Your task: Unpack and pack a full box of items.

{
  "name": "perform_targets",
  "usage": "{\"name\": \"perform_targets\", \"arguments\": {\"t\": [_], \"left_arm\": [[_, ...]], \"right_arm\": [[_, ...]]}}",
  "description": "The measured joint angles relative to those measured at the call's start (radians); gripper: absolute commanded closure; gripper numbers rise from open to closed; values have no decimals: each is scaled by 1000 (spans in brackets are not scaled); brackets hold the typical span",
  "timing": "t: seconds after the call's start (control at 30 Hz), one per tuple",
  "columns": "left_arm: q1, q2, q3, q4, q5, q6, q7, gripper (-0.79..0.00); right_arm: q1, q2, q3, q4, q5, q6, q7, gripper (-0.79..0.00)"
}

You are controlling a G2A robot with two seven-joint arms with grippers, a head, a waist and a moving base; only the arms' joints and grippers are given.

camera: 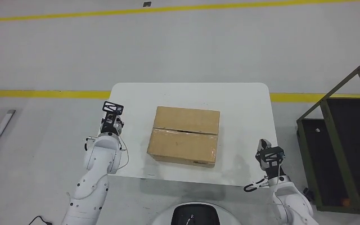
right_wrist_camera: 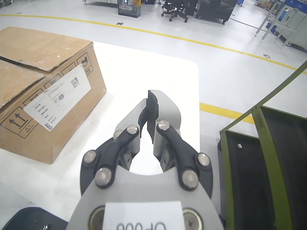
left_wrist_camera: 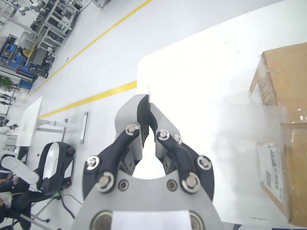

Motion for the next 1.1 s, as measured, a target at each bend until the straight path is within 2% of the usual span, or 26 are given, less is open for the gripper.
{"name": "perform_targets", "arguments": {"t": [0.13, 0.47, 0.5, 0.53, 0.57, 0.6, 0.63, 0.83, 1.1], "left_arm": [[-5, 0, -17, 38, -6, 9, 4, 0], [-40, -10, 5, 146, -23, 26, 10, 0], [-44, -10, 5, 163, -24, 34, 10, -83], [-46, -11, 4, 175, -24, 39, 10, -296], [-49, -11, 2, 187, -23, 45, 10, -382], [-52, -12, -1, 198, -23, 51, 10, -705], [-56, -12, -4, 212, -25, 57, 11, -785], [-74, -11, -23, 254, -10, 70, 4, -785], [-74, -10, -42, 257, 3, 76, -9, -785]], "right_arm": [[-5, 0, 2, -2, -2, -1, 1, 0], [-13, -1, 10, -7, -7, 2, 1, 0], [-15, -2, 10, -8, -6, 2, 1, 0], [-16, -2, 10, -9, -6, 2, 2, 0], [-17, -2, 10, -9, -6, 2, 2, 0], [-17, -2, 11, -9, -7, 1, 2, 0], [-17, -2, 11, -9, -7, 0, 2, 0], [-16, -3, 14, -7, -9, 0, 2, 0], [-14, -4, 15, -3, -13, -3, 3, 0]]}}
